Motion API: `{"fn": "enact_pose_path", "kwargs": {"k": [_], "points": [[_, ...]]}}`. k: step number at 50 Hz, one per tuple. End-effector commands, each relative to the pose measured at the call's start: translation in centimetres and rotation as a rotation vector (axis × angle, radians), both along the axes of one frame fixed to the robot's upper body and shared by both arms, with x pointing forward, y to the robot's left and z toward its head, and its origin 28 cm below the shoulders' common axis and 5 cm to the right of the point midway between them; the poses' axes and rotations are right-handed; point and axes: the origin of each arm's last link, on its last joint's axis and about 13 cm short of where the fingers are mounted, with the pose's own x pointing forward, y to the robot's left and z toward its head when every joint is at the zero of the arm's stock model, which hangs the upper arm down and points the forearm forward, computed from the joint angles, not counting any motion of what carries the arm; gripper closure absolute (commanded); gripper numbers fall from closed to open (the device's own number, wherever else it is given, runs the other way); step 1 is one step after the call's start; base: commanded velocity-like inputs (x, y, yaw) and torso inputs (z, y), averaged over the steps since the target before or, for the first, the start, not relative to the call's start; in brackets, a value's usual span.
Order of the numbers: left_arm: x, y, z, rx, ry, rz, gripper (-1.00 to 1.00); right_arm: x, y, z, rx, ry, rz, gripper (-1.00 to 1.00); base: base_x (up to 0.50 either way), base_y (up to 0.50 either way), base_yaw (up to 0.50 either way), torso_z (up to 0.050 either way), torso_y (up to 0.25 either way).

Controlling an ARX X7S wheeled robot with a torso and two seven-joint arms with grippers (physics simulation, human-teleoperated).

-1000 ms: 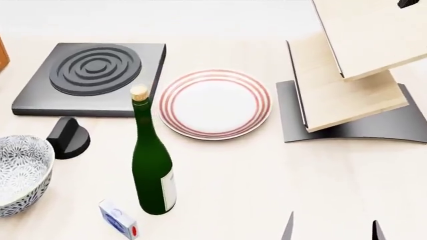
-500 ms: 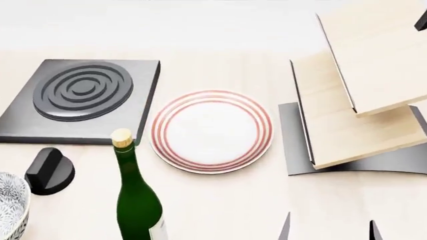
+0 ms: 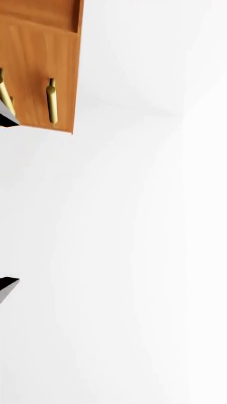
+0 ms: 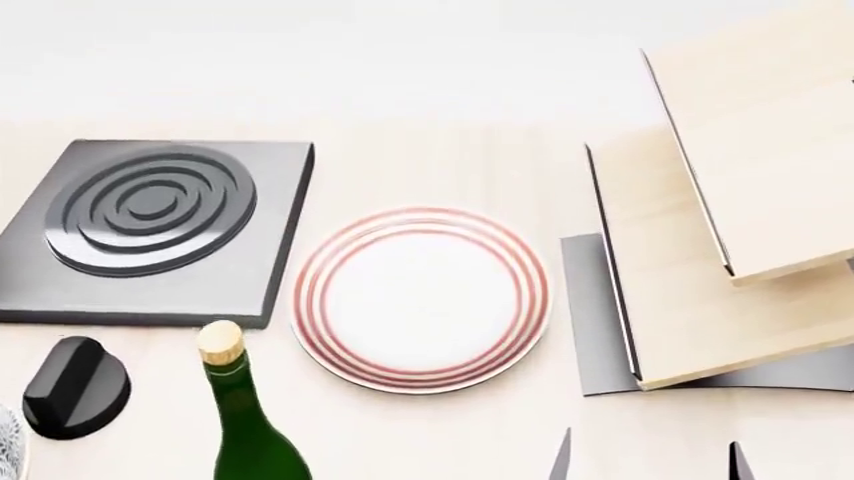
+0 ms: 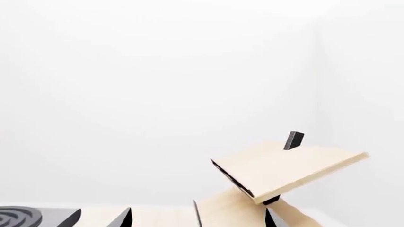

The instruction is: Pick up the akita bowl and put it on the plate.

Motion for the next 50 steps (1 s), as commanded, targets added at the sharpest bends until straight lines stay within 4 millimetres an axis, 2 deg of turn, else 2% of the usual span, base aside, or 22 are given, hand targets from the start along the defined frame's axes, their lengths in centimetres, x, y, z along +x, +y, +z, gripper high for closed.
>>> {"fn": "enact_pose_path", "kwargs": {"k": [1, 50], "points": [[0.04, -0.02, -0.04, 0.000, 0.001, 0.000, -1.00, 0.04, 0.11, -0.13, -0.008, -0.002, 0.001, -1.00, 0.16, 0.00, 0.00, 0.000, 0.000], [0.08, -0.06, -0.13, 0.001, 0.003, -0.001, -1.00, 0.07, 0.24, -0.31, -0.006, 0.006, 0.009, -1.00, 0.17, 0.00, 0.00, 0.000, 0.000]]}}
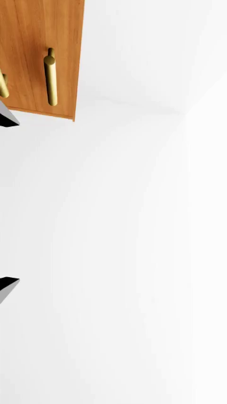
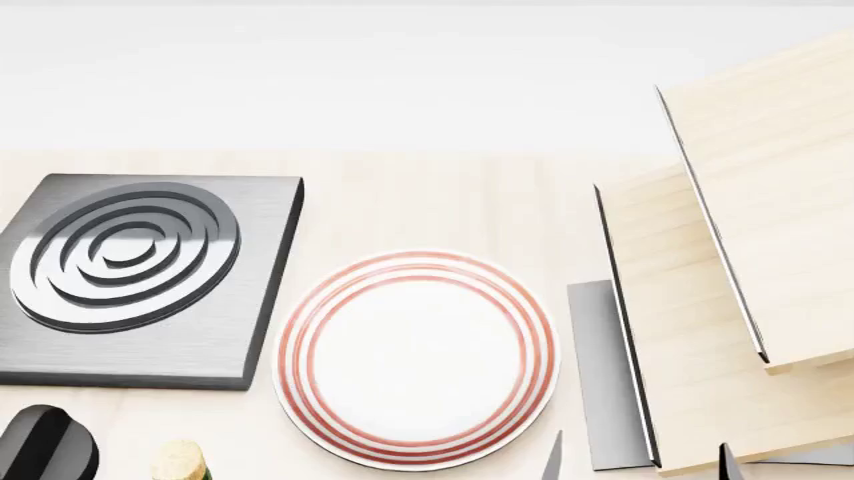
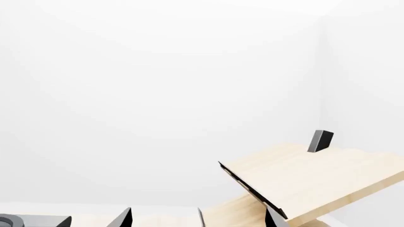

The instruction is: Pick up the akita bowl and put it on the plate.

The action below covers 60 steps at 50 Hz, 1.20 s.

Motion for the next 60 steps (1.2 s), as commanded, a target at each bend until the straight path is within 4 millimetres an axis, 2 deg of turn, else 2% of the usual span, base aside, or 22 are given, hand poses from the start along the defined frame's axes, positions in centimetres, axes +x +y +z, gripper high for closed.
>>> {"fn": "enact_pose_path", "kwargs": {"k": [1, 39, 60], "points": [[0.0, 0.0, 0.0, -0.001, 0.000, -0.001, -1.00, 0.0, 0.0, 0.0, 0.000, 0.002, 0.002, -1.00, 0.17, 0.00, 0.00, 0.000, 0.000], [0.3, 0.4, 0.0, 0.030, 0.012, 0.027, -1.00, 0.2, 0.2, -0.5, -0.002, 0.017, 0.013, -1.00, 0.02, -0.01, 0.00, 0.000, 0.000], [-0.8, 3.9, 4.3, 0.257, 0.008, 0.175, -1.00, 0.5, 0.4, -0.8, -0.010, 0.031, 0.021, -1.00, 0.00, 0.00, 0.00, 0.000, 0.000]]}}
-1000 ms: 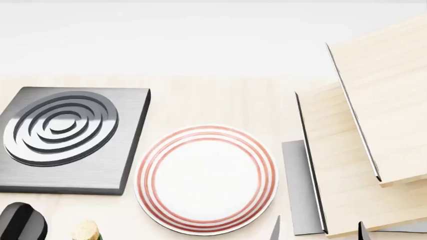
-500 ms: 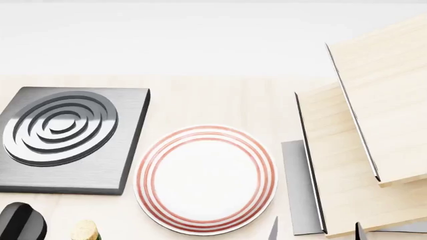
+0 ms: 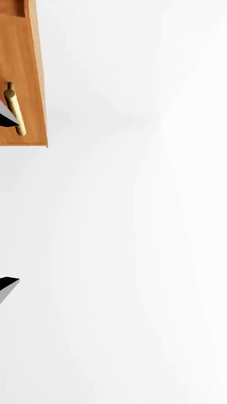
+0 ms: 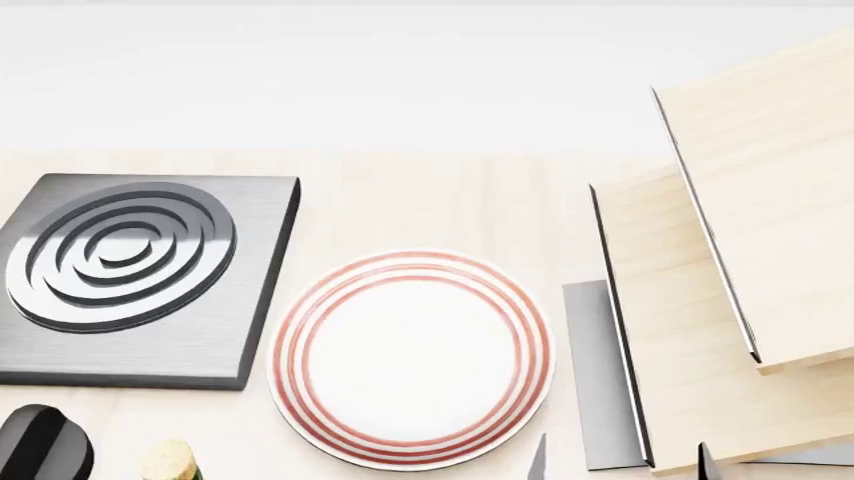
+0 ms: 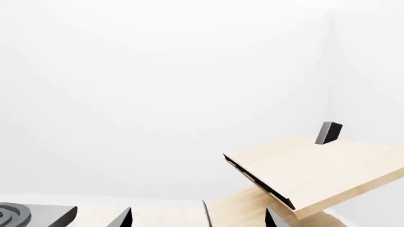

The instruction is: Pick up the akita bowl and put it on the plate.

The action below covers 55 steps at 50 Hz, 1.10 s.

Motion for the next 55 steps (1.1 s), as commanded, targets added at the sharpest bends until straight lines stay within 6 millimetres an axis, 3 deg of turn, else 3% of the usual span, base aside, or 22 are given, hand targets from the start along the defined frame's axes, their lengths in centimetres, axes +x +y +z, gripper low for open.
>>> {"fn": "enact_pose_path", "kwargs": {"k": [1, 21, 32, 42, 55], "points": [[-0.5, 1.7, 2.2, 0.114, 0.014, 0.065, -1.00, 0.1, 0.1, -0.2, -0.007, 0.006, 0.002, -1.00, 0.00, 0.00, 0.00, 0.000, 0.000], [-0.9, 5.4, 6.5, 0.236, 0.117, 0.172, -1.00, 0.4, 0.5, -0.8, -0.016, 0.026, 0.016, -1.00, 0.00, 0.00, 0.00, 0.000, 0.000], [0.5, 7.3, 6.9, 0.194, 0.176, 0.229, -1.00, 0.5, 0.6, -1.1, -0.020, 0.035, 0.020, -1.00, 0.00, 0.00, 0.00, 0.000, 0.000], [3.5, 8.6, 6.6, 0.141, 0.258, 0.258, -1.00, 0.9, 0.8, -1.6, -0.025, 0.055, 0.024, -1.00, 0.00, 0.00, 0.00, 0.000, 0.000], [5.6, 10.4, 9.2, 0.114, 0.356, 0.284, -1.00, 1.2, 0.9, -1.9, -0.031, 0.071, 0.028, -1.00, 0.00, 0.00, 0.00, 0.000, 0.000]]}}
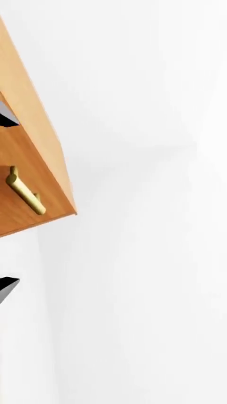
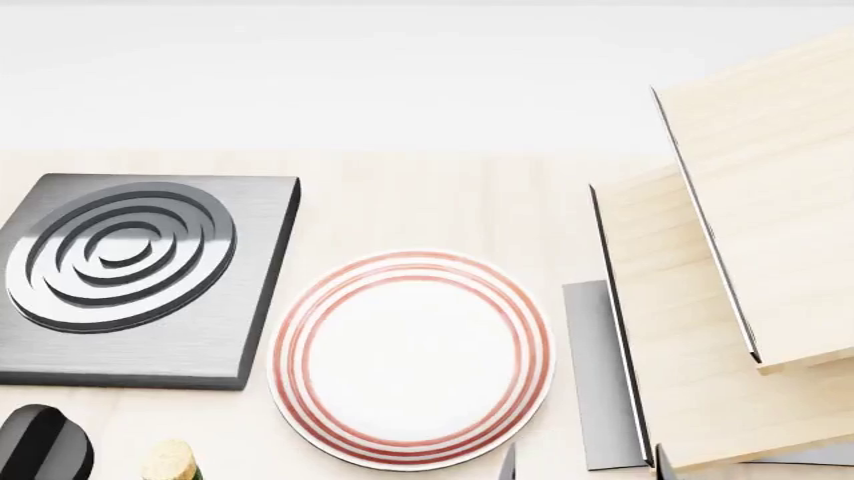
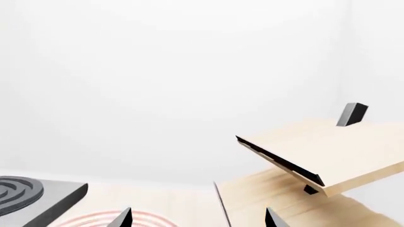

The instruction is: Pick up the akita bowl and put it on the plate.

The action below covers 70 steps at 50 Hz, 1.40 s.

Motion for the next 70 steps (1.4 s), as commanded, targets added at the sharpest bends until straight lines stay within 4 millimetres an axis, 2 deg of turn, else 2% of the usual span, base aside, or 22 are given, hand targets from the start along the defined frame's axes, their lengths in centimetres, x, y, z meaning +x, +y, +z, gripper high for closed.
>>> {"fn": "enact_pose_path", "kwargs": {"k": [1, 7, 12, 15, 20, 22, 25, 29, 32, 43, 46, 60, 70], "points": [[1.7, 1.6, 2.0, -0.036, 0.077, 0.034, -1.00, 0.2, 0.1, -0.2, -0.006, 0.013, 0.005, -1.00, 0.00, 0.00, 0.00, 0.000, 0.000], [2.5, 2.5, 2.7, -0.028, 0.118, 0.063, -1.00, 0.5, 0.2, -0.6, -0.008, 0.023, 0.003, -1.00, 0.00, 0.00, 0.00, 0.000, 0.000], [1.9, 2.6, 3.6, -0.027, 0.125, 0.063, -1.00, 0.7, 0.2, -0.7, -0.010, 0.030, 0.006, -1.00, 0.00, 0.00, 0.00, 0.000, 0.000], [1.6, 2.6, 3.8, 0.037, 0.179, 0.065, -1.00, 0.6, 0.2, -0.8, -0.010, 0.030, 0.006, -1.00, 0.00, 0.00, 0.00, 0.000, 0.000], [0.5, 3.0, 4.9, -0.039, 0.284, 0.009, -1.00, 0.8, 0.3, -1.0, -0.011, 0.042, 0.004, -1.00, 0.00, 0.00, 0.00, 0.000, 0.000], [0.0, 3.1, 5.1, 0.026, 0.359, 0.006, -1.00, 0.8, 0.3, -1.2, -0.011, 0.043, 0.006, -1.00, 0.00, 0.00, 0.00, 0.000, 0.000], [-1.0, 3.1, 6.1, -0.032, 0.437, -0.068, -1.00, 1.0, 0.3, -1.3, -0.005, 0.045, -0.005, -1.00, 0.00, 0.00, 0.00, 0.000, 0.000], [-1.7, 3.6, 7.6, -0.052, 0.480, -0.097, -1.00, 1.1, 0.3, -1.4, -0.003, 0.048, -0.005, -1.00, 0.00, 0.00, 0.00, 0.000, 0.000], [-2.0, 4.0, 7.9, -0.074, 0.495, -0.108, -1.00, 1.1, 0.3, -1.7, 0.001, 0.055, -0.003, -1.00, 0.00, 0.00, 0.00, 0.000, 0.000], [-2.4, 5.0, 7.1, -0.096, 0.557, -0.099, -1.00, 1.3, 0.4, -1.9, -0.005, 0.064, -0.005, -1.00, 0.00, 0.00, 0.00, 0.000, 0.000], [-2.5, 5.2, 6.9, -0.155, 0.607, -0.116, -1.00, 1.5, 0.4, -2.0, -0.007, 0.068, -0.007, -1.00, 0.00, 0.00, 0.00, 0.000, 0.000], [-3.4, 5.2, 5.8, -0.219, 0.736, -0.142, -1.00, 1.7, 0.4, -2.4, -0.006, 0.086, -0.009, -1.00, 0.00, 0.00, 0.00, 0.000, 0.000], [-4.0, 4.7, 4.2, -0.221, 0.940, -0.249, -1.00, 1.9, 0.5, -2.6, -0.007, 0.095, -0.010, -1.00, 0.00, 0.00, 0.00, 0.000, 0.000]]}}
